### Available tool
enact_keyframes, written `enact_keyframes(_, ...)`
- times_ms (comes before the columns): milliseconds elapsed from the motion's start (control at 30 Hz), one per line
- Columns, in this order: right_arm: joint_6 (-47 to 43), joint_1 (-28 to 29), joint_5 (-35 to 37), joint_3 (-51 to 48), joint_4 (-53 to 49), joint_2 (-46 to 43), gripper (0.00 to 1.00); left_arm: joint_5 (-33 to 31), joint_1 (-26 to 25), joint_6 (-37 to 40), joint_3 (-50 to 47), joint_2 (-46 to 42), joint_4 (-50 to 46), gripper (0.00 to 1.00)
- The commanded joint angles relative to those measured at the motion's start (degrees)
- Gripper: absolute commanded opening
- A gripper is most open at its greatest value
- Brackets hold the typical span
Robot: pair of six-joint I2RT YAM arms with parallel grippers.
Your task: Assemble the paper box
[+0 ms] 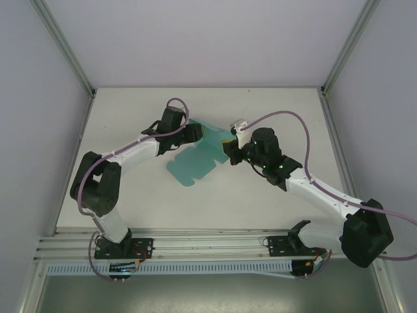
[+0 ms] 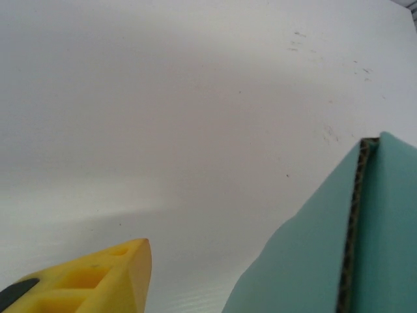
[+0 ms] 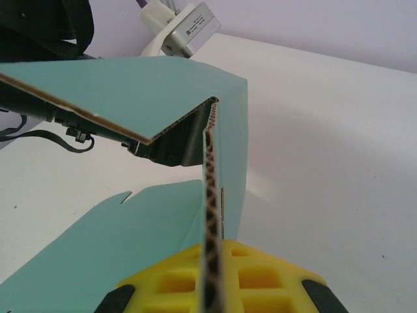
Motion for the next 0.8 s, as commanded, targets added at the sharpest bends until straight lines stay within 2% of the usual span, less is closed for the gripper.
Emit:
enact_keyframes(0,-0.1,0.9,-3.9,1.2,1.2,-2.9,0.0,1.1,2.1,4.7,-3.2,-3.7,6.5,0.52)
enact_keyframes(67,-0.2,0.9,-4.0,1.4,0.8,-2.9,0.0,5.1,2.3,7.0,-5.5,-5.4,10.2,0.53)
enact_keyframes(267,-0.6,0.8,-4.9,1.6,-0.6,-3.7,0.0,13.9,3.5,9.7,-9.2,-8.7,14.7,0.66)
enact_keyframes(467,-0.6,0.6,-4.8,2.0,-1.1,-3.4,0.0,19.1,3.6,11.6,-10.9,-10.1,17.4,0.77)
enact_keyframes(567,-0.4,0.6,-5.1,1.9,-0.7,-3.5,0.0,16.5,3.6,11.9,-11.0,-10.5,16.3,0.74)
enact_keyframes(767,-0.6,0.6,-6.1,2.5,-1.3,-3.8,0.0,12.2,3.8,12.7,-10.5,-8.9,13.3,0.61)
